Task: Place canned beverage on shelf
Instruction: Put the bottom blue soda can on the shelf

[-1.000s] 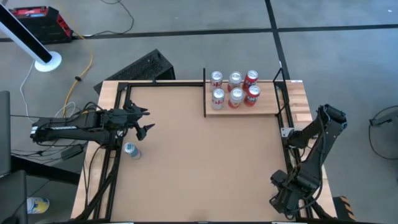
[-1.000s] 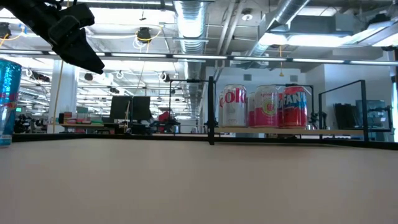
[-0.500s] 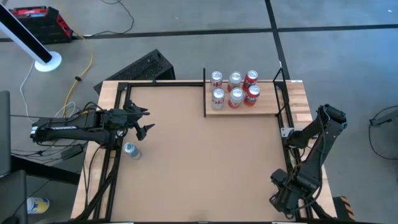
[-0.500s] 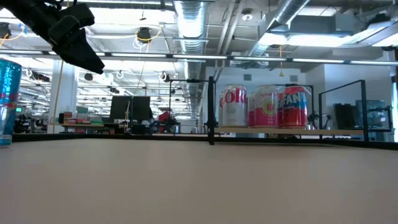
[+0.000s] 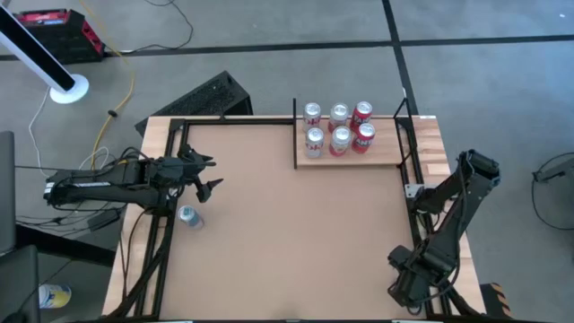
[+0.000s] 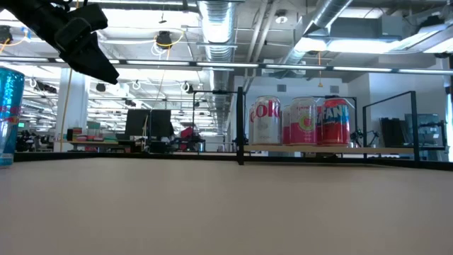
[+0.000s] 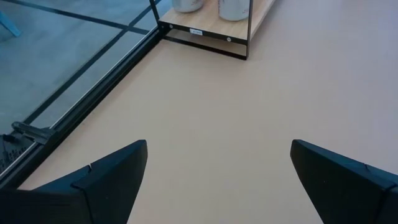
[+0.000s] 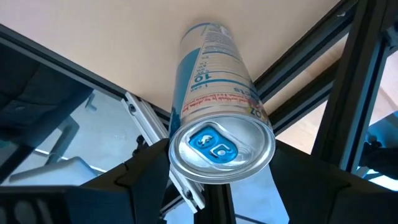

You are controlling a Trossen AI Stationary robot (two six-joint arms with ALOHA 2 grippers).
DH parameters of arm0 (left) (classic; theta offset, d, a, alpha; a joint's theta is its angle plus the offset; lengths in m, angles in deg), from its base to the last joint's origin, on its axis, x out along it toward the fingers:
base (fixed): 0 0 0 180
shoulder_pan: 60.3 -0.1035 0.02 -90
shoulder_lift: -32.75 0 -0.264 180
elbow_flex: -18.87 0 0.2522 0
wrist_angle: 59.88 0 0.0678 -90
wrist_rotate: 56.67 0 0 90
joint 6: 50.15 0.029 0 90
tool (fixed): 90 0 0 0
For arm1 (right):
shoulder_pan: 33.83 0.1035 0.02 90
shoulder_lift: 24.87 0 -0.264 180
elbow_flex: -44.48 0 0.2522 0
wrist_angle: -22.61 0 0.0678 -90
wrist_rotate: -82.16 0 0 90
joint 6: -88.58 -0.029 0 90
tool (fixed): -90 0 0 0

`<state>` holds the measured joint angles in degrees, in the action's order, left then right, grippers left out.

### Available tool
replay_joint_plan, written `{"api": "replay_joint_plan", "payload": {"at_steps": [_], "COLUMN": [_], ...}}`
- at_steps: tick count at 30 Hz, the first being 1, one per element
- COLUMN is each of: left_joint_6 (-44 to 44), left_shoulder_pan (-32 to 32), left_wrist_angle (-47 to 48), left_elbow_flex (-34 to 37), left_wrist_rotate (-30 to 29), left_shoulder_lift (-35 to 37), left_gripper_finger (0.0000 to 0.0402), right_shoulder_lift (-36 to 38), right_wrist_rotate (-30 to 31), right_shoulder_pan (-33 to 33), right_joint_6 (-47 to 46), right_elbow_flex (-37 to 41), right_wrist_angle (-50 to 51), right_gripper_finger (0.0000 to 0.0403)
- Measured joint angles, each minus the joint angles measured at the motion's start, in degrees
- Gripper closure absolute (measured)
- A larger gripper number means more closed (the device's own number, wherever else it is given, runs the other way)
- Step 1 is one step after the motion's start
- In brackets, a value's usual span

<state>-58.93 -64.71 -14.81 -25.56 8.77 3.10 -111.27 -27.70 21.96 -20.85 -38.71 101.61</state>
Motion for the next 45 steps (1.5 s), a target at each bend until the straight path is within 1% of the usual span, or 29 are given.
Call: {"api": "replay_joint_plan", "payload": {"at_steps": [6, 11, 19, 23, 25, 29, 32, 35, 38, 45], "left_joint_6": [0.0, 0.0, 0.0, 0.0, 0.0, 0.0, 0.0, 0.0, 0.0, 0.0], "left_shoulder_pan": [0.0, 0.0, 0.0, 0.0, 0.0, 0.0, 0.0, 0.0, 0.0, 0.0], "left_wrist_angle": [0.0, 0.0, 0.0, 0.0, 0.0, 0.0, 0.0, 0.0, 0.0, 0.0], "left_elbow_flex": [0.0, 0.0, 0.0, 0.0, 0.0, 0.0, 0.0, 0.0, 0.0, 0.0], "left_wrist_rotate": [0.0, 0.0, 0.0, 0.0, 0.0, 0.0, 0.0, 0.0, 0.0, 0.0], "left_shoulder_lift": [0.0, 0.0, 0.0, 0.0, 0.0, 0.0, 0.0, 0.0, 0.0, 0.0], "left_gripper_finger": [0.0019, 0.0019, 0.0019, 0.0019, 0.0019, 0.0019, 0.0019, 0.0019, 0.0019, 0.0019], "right_shoulder_lift": [0.0, -0.1, -0.1, 0.5, 0.9, 2.7, 4.7, 6.6, 8.4, 11.4], "right_wrist_rotate": [-0.1, -0.1, -0.1, 0.4, 1.9, 7.9, 11.0, 11.6, 13.4, 15.8], "right_shoulder_pan": [-0.3, -1.1, -3.4, -4.3, -4.8, -5.9, -7.5, -11.5, -17.6, -35.4], "right_joint_6": [0.8, 4.0, 10.2, 12.1, 12.5, 13.3, 15.4, 19.8, 26.2, 48.1], "right_elbow_flex": [0.0, 0.1, 0.0, -0.1, -0.6, -3.1, -4.5, -5.8, -6.7, -7.5], "right_wrist_angle": [0.0, 0.0, 2.6, 3.9, 5.3, 11.5, 16.1, 21.1, 24.9, 24.7], "right_gripper_finger": [0.0116, 0.0117, 0.0139, 0.014, 0.0141, 0.0141, 0.0141, 0.0141, 0.0142, 0.0142]}}
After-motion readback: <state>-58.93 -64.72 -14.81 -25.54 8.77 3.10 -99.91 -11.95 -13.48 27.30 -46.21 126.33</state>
